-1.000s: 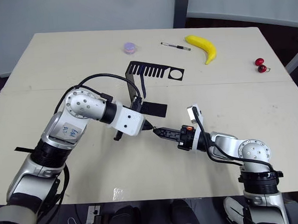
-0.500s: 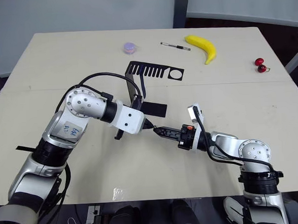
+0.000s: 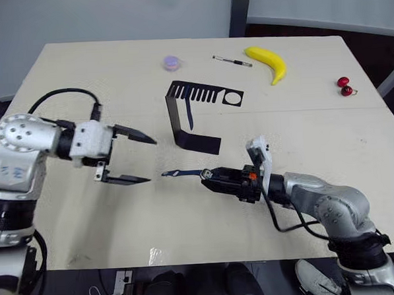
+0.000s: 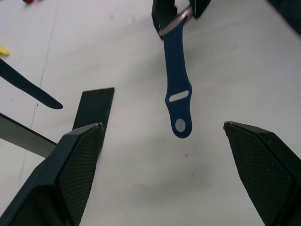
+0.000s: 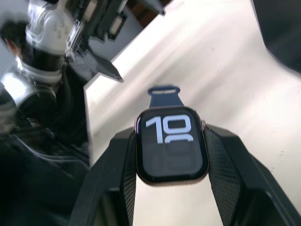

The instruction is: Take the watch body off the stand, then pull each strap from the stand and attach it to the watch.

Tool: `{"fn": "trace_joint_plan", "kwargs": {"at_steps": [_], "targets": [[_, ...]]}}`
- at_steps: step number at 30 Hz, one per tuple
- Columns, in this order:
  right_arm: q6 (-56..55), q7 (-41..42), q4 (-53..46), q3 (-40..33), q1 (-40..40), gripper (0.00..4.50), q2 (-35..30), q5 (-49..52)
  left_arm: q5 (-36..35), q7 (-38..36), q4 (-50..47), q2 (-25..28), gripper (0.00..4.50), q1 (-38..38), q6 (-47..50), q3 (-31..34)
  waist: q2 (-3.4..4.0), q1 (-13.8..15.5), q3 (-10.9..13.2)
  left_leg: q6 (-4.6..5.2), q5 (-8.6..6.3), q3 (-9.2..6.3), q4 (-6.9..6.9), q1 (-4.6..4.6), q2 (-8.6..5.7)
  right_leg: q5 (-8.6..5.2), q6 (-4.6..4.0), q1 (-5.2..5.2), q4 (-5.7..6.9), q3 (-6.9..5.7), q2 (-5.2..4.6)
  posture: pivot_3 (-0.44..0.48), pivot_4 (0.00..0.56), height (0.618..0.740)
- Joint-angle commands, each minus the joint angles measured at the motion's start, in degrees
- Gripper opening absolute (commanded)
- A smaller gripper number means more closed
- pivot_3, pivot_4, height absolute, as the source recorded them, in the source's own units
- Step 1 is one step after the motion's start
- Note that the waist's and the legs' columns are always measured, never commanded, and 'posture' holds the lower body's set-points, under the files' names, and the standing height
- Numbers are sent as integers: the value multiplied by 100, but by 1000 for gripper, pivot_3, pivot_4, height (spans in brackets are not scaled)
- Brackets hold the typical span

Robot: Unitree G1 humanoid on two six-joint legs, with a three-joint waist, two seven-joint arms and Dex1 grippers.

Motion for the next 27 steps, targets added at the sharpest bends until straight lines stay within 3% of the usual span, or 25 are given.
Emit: {"fn": "trace_joint_plan", "kwargs": {"at_steps": [1, 5, 11, 15, 19, 27], "targets": [[-2607, 1101, -340, 495, 178, 1589, -309, -2093, -602, 34, -334, 151, 4500, 716, 52, 687, 0, -1, 0, 0, 0, -2, -1, 0, -1, 0, 0, 2, -3, -1, -4, 0, 150, 740], [-3982, 1382, -241, 511, 420, 1589, -423, -3038, -739, 294, -684, 151, 4500, 1410, -67, 955, 0, 6, 0, 0, 0, -17, 4, 1, 1, 0, 0, 8, -1, -15, -6, 0, 150, 740], [-4436, 1678, 6, 282, 752, 1589, -690, -3218, -1473, 487, -1245, 333, 4500, 1747, 957, 1073, -1, 29, -1, 0, 0, -39, 22, 2, -3, 0, -1, 31, 1, -21, -8, 0, 150, 740], [-4172, 1757, 152, 530, 505, 1589, -441, -3105, -1676, 525, -1381, 381, 4500, 1824, 1129, 1108, -1, -6, 0, 0, 0, -40, 22, 3, 1, 0, -1, 32, 0, -22, 4, 0, 150, 740], [-2958, 1545, 326, 1226, -247, 1589, 409, -2916, -1700, 576, -1366, 468, 4500, 1784, 1176, 1140, -1, -85, 0, 0, 0, -66, 19, 15, 0, 0, -4, 30, -9, -19, 20, 0, 150, 740], [-2871, 1789, 1687, 2157, -928, 1589, 1002, -3840, -1598, 565, -1381, 605, 4500, 1931, 987, 1179, -1, -29, -1, 0, 0, -108, 28, 16, -20, 1, -4, 8, 62, -36, 0, 0, 150, 740]]}}
